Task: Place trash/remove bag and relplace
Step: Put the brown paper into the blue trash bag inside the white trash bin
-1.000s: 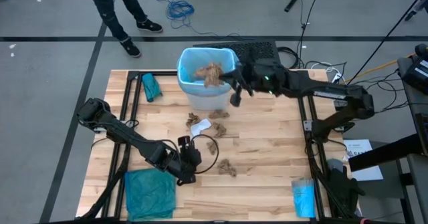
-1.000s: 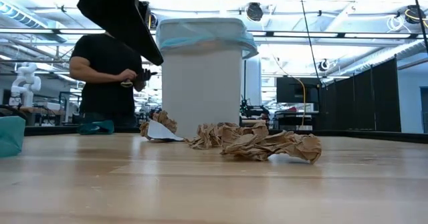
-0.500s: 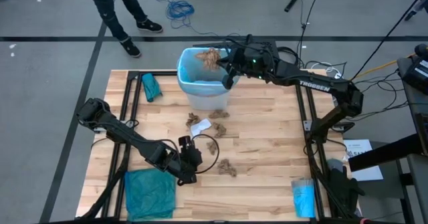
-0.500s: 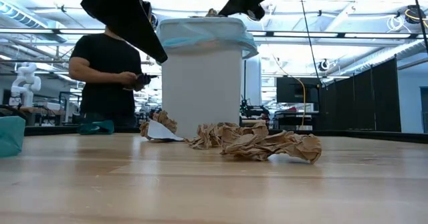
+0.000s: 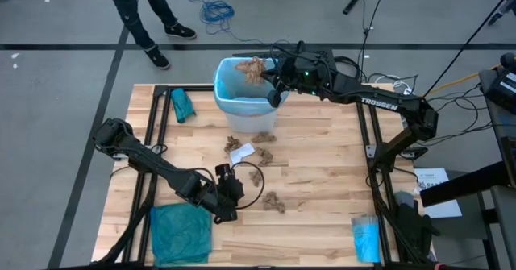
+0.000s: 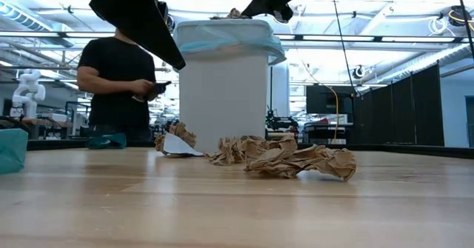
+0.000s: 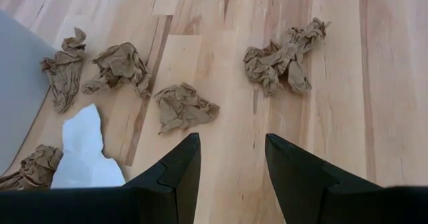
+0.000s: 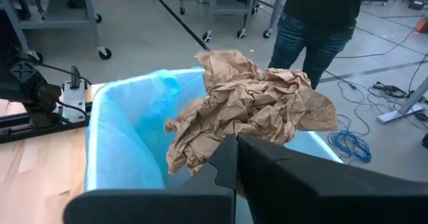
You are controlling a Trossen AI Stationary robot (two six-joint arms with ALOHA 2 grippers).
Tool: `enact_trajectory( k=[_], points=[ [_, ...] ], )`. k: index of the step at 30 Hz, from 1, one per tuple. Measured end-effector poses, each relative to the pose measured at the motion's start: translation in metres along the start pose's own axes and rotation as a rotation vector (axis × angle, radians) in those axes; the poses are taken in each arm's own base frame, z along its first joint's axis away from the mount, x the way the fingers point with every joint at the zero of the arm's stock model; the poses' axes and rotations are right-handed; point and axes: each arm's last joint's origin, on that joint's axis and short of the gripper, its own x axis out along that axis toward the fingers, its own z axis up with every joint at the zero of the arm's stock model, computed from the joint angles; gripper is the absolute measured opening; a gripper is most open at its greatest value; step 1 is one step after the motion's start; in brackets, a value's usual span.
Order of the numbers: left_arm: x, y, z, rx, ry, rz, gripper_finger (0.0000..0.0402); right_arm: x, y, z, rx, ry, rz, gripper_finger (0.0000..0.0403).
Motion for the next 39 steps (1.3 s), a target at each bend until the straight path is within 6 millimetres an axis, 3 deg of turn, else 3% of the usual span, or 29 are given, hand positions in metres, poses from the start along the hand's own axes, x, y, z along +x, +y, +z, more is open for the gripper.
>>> enact_trajectory(
  k=[15, 31, 34, 39],
  points=[
    [0.001, 0.001, 0.001, 0.018, -0.001, 0.006, 0.0164, 0.001, -0.012, -0.002, 0.055, 0.011, -0.039, 0.0015],
    [0.001, 0.002, 0.003, -0.019, -0.018, 0.000, 0.0164, 0.001, -0.012, -0.004, 0.082, 0.029, 0.037, 0.0103],
    [0.002, 0.002, 0.003, -0.020, -0.018, 0.000, 0.0164, -0.001, 0.000, -0.002, 0.085, 0.015, 0.225, 0.0110],
    [0.001, 0.002, 0.003, -0.016, -0.018, 0.000, 0.0164, -0.018, 0.054, 0.005, -0.005, -0.012, 0.473, 0.0108]
  ],
)
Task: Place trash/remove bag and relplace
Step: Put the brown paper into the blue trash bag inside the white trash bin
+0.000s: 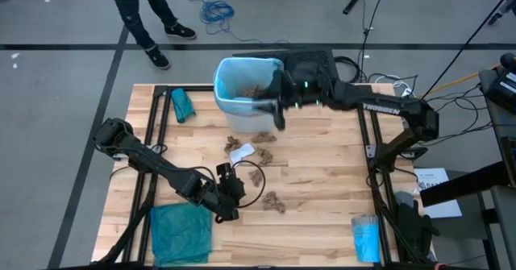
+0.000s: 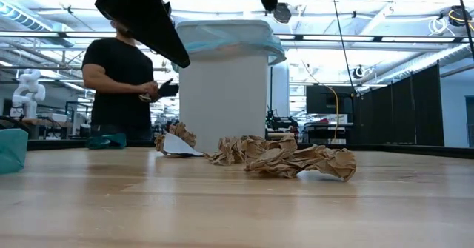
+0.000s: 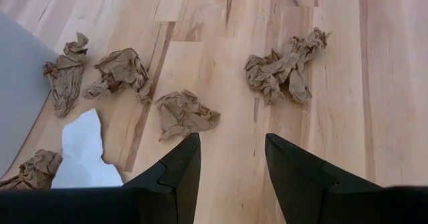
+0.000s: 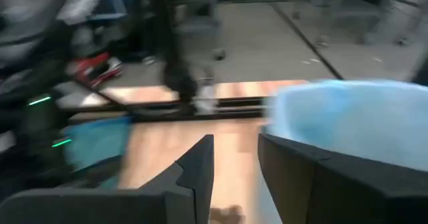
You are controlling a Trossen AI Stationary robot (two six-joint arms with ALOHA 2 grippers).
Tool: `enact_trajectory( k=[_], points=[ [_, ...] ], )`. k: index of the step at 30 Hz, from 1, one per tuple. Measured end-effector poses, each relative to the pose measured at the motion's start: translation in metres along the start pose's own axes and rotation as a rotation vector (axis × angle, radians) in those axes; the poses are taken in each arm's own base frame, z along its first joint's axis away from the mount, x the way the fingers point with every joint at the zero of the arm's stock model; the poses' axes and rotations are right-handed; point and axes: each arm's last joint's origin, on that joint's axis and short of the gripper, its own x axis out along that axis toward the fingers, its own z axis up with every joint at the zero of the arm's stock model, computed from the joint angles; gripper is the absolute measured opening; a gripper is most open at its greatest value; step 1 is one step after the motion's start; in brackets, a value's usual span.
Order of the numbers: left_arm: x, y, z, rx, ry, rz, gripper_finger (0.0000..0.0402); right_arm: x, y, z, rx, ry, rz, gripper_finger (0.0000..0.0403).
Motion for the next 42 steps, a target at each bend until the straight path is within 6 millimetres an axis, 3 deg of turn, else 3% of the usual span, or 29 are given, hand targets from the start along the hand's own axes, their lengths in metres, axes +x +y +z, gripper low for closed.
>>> enact_trajectory(
  k=[5, 10, 14, 20, 25, 31, 35, 42],
  points=[
    [0.001, 0.001, 0.001, 0.002, 0.001, 0.004, 0.0164, -0.007, 0.062, 0.000, -0.103, 0.072, 0.064, 0.0099],
    [0.001, 0.002, 0.001, 0.001, 0.001, 0.005, 0.0164, -0.018, 0.120, -0.015, -0.166, 0.179, 0.091, 0.0093],
    [0.001, 0.002, 0.001, -0.002, 0.000, 0.004, 0.0164, -0.026, 0.157, -0.040, -0.167, 0.211, 0.069, 0.0093],
    [0.001, 0.000, 0.005, -0.024, -0.035, -0.013, 0.0164, -0.043, 0.195, -0.094, -0.062, 0.126, 0.012, 0.0093],
    [0.000, -0.004, 0.013, -0.025, -0.110, -0.053, 0.0164, -0.053, 0.213, -0.144, 0.078, 0.043, 0.002, 0.0093],
    [0.001, -0.003, 0.018, 0.015, -0.144, -0.063, 0.0164, -0.059, 0.212, -0.188, 0.177, 0.040, -0.091, 0.0092],
    [0.014, 0.003, 0.017, -0.011, -0.120, -0.051, 0.0164, -0.060, 0.209, -0.198, 0.201, 0.054, -0.116, 0.0093],
    [0.065, 0.009, 0.005, -0.026, -0.028, -0.010, 0.0164, -0.061, 0.212, -0.198, 0.185, 0.057, -0.099, 0.0093]
  ],
)
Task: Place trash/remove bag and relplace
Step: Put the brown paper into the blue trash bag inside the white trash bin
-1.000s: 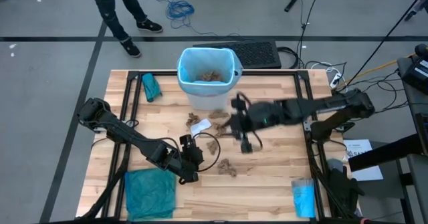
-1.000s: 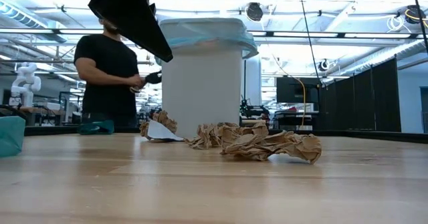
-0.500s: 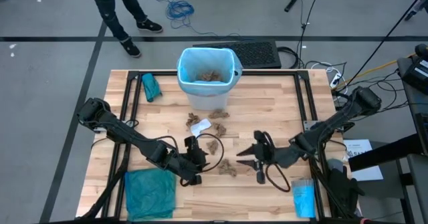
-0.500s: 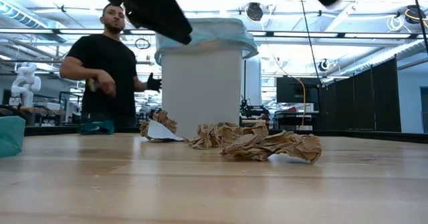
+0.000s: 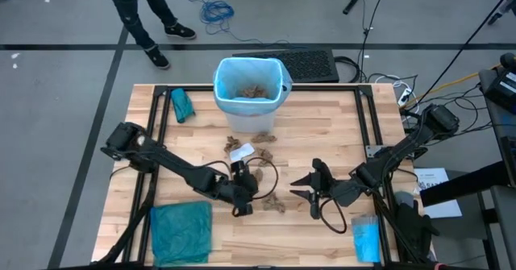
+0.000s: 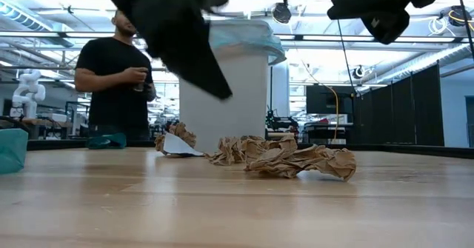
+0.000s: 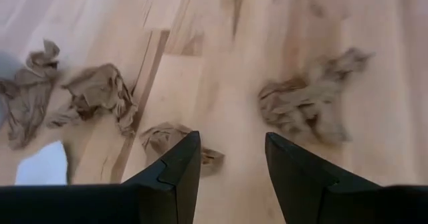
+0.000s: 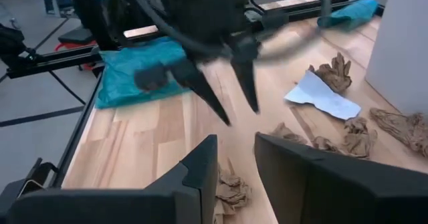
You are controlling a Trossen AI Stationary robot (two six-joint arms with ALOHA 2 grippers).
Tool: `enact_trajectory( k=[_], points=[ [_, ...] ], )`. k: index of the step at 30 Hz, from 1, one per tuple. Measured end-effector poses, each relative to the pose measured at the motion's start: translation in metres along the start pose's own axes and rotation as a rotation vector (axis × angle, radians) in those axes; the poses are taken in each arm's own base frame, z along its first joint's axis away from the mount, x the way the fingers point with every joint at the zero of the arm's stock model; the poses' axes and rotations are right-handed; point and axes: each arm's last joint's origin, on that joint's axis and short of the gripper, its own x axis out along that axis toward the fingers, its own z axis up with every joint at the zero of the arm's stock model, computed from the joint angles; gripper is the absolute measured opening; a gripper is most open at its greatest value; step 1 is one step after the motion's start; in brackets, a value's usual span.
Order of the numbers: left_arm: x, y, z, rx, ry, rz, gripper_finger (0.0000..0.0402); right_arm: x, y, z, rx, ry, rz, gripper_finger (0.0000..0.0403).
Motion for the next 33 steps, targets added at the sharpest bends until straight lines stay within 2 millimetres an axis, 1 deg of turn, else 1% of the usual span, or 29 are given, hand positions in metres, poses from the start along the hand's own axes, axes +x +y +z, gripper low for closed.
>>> enact_trajectory(
  k=[4, 8, 25, 33],
  points=[
    [0.020, 0.003, -0.007, -0.018, 0.033, 0.028, 0.0164, -0.001, 0.001, -0.001, 0.001, 0.001, 0.005, 0.0093],
    [0.029, 0.007, -0.010, -0.030, 0.056, 0.046, 0.0164, -0.001, 0.001, -0.001, 0.002, 0.001, 0.003, 0.0093],
    [0.037, 0.023, -0.006, -0.056, 0.063, 0.090, 0.0164, -0.001, 0.001, -0.001, 0.000, 0.001, 0.000, 0.0093],
    [0.037, 0.025, -0.006, -0.061, 0.063, 0.094, 0.0164, -0.001, 0.001, -0.001, 0.000, 0.001, 0.000, 0.0093]
  ],
)
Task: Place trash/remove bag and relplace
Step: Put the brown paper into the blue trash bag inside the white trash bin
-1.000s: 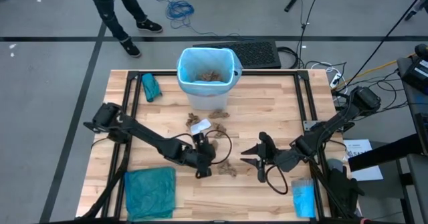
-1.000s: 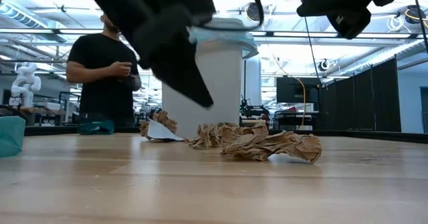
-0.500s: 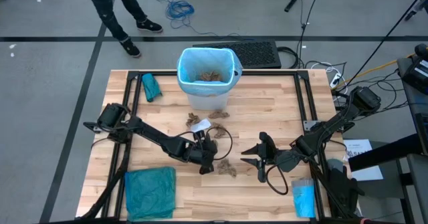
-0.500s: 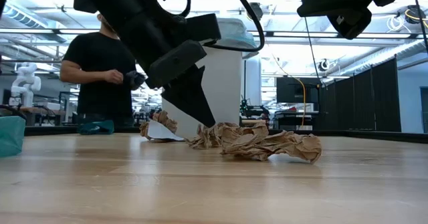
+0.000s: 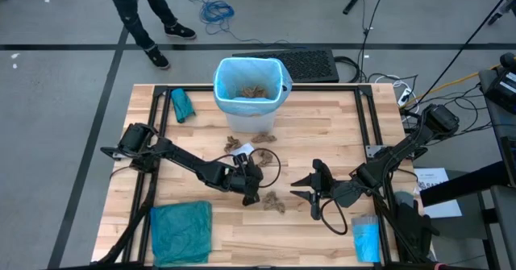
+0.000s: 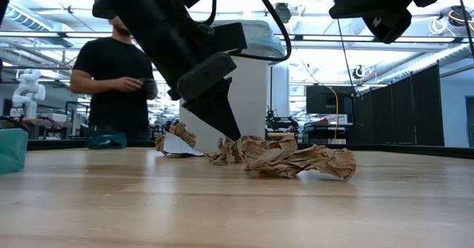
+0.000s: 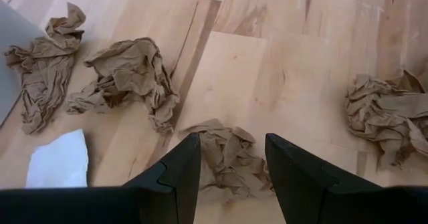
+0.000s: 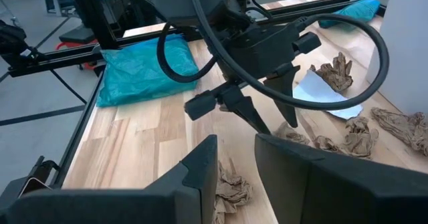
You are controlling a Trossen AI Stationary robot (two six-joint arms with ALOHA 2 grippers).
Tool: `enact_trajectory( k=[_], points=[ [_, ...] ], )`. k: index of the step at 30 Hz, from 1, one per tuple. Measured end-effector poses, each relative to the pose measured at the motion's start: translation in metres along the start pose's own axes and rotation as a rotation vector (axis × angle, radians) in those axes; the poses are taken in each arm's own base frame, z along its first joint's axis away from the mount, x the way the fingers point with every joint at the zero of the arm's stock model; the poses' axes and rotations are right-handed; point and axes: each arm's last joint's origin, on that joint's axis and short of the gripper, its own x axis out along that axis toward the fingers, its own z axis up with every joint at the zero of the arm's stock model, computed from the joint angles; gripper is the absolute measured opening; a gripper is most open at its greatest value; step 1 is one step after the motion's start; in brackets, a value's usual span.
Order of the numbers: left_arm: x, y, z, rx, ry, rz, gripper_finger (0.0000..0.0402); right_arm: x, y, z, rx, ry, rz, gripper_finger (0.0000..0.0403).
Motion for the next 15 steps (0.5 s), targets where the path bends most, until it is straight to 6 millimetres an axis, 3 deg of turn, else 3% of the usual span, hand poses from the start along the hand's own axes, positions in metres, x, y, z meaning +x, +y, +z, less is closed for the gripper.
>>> enact_trajectory(
  k=[9, 15],
  points=[
    [0.002, -0.001, -0.001, -0.002, 0.015, -0.023, 0.0164, 0.000, 0.000, 0.000, 0.000, 0.000, 0.000, 0.0093],
    [0.016, -0.005, -0.012, 0.018, 0.060, -0.010, 0.0164, 0.000, 0.000, 0.000, 0.004, 0.000, 0.000, 0.0093]
  ],
)
